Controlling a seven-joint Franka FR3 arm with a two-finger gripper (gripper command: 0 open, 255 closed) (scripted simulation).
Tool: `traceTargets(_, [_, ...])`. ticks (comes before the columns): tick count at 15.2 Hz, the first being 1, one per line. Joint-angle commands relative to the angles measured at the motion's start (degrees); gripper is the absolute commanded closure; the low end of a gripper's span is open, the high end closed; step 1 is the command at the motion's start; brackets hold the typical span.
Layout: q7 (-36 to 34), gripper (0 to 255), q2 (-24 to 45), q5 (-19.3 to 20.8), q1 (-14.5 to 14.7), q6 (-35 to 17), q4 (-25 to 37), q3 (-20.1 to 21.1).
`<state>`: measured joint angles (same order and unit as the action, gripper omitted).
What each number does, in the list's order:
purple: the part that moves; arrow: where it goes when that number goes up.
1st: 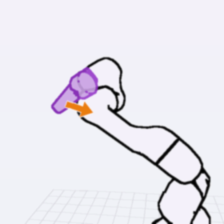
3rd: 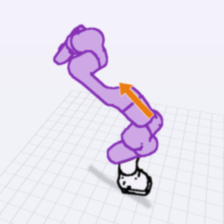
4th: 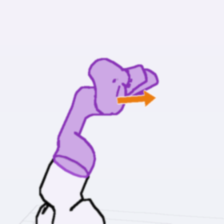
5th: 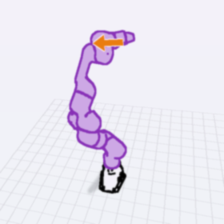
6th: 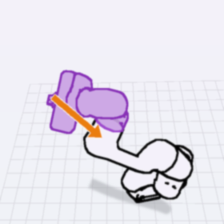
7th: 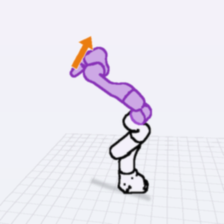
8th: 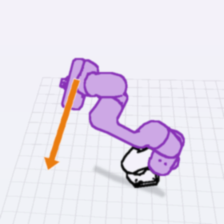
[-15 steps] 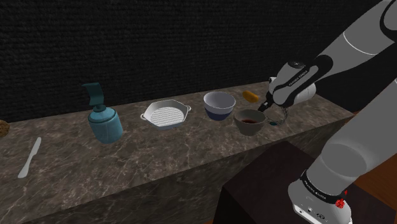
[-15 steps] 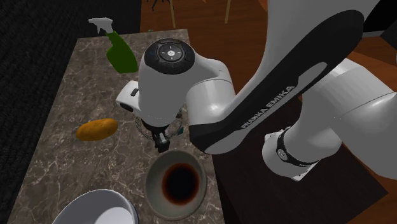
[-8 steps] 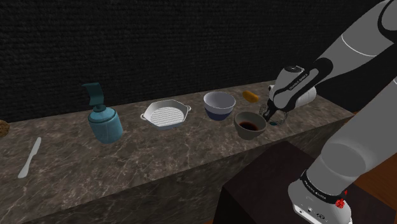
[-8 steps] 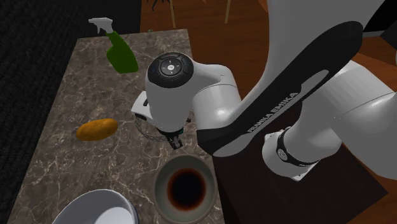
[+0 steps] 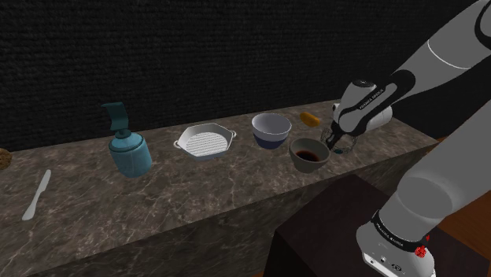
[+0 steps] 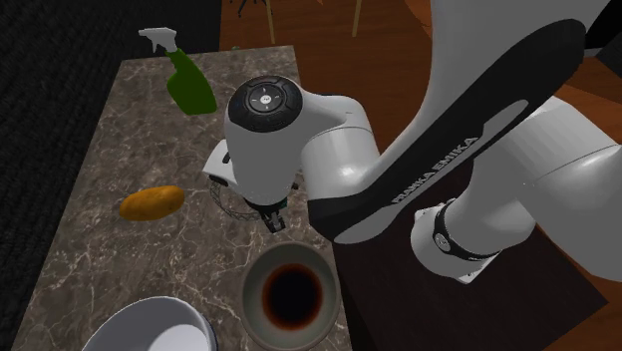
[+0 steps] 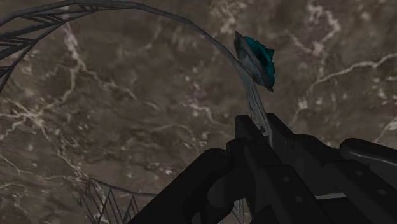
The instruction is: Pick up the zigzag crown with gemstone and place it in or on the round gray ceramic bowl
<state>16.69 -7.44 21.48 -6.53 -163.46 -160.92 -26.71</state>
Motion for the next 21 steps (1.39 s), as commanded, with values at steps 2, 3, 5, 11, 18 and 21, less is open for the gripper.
traceTargets(2, [-0.3,255,-3.0,0.6,-0.3,3.2,0.2,0.4])
traceTargets(3, [-0.3,255,-4.1,0.7,-0.4,4.4,0.3,0.5])
traceTargets(5, [-0.3,255,-6.1,0.9,-0.6,6.7,0.6,0.9])
traceTargets(11, [-0.1,255,-11.8,0.8,-0.8,13.4,1.7,1.8])
traceTargets(18, [0.4,255,-17.3,0.2,-0.9,20.9,3.7,3.0])
traceTargets(21, [0.7,255,-19.3,-0.2,-0.8,23.9,4.8,3.5])
